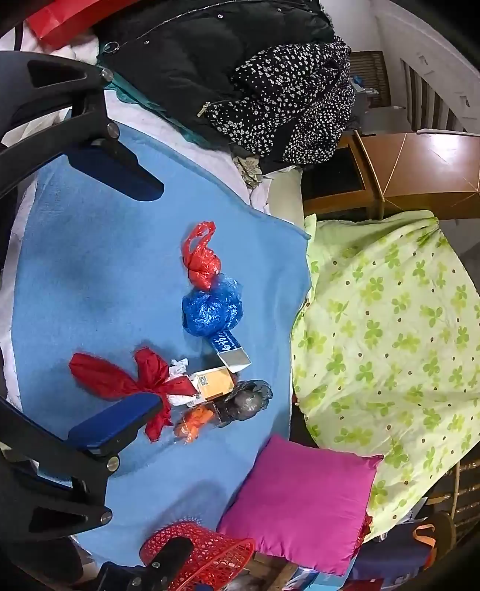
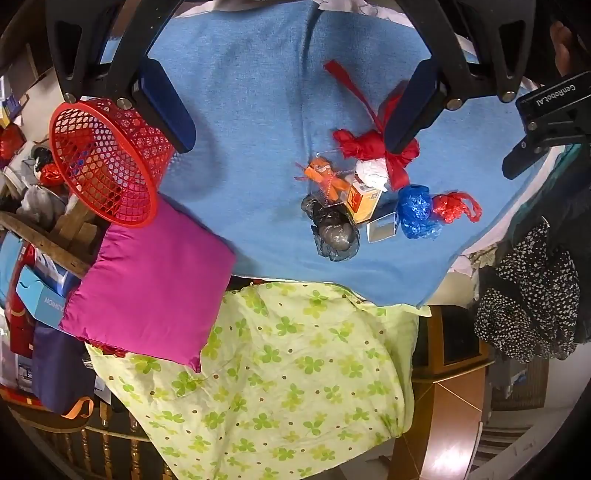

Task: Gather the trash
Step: 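Move both tools toward the pile of trash on the blue blanket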

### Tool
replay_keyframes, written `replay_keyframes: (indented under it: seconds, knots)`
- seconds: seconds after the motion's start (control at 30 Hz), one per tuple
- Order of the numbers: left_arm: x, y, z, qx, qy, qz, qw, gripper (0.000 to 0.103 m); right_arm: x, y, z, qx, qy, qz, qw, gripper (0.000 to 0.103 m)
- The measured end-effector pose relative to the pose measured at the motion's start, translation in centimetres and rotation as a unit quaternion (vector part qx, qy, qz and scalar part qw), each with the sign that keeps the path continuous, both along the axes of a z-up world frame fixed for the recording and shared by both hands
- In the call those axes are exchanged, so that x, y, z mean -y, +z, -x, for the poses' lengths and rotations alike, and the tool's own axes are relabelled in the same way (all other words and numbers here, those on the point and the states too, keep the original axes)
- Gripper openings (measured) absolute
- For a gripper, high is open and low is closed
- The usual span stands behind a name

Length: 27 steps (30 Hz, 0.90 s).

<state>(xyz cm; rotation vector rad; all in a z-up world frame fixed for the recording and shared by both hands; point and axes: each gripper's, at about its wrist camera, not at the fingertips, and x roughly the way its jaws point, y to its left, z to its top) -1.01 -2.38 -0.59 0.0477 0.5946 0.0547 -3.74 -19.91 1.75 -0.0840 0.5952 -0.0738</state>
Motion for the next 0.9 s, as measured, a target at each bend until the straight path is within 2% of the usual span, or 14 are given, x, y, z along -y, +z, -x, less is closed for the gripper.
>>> replay_keyframes:
  seconds: [0.9]
  knots:
    - [-0.5,-1.8,-0.6,-0.018,-0.003,0.009,0.9998,0.103,-0.9,-0.8,-0.9,-0.012,-0.002,0.006,1.0,0.103]
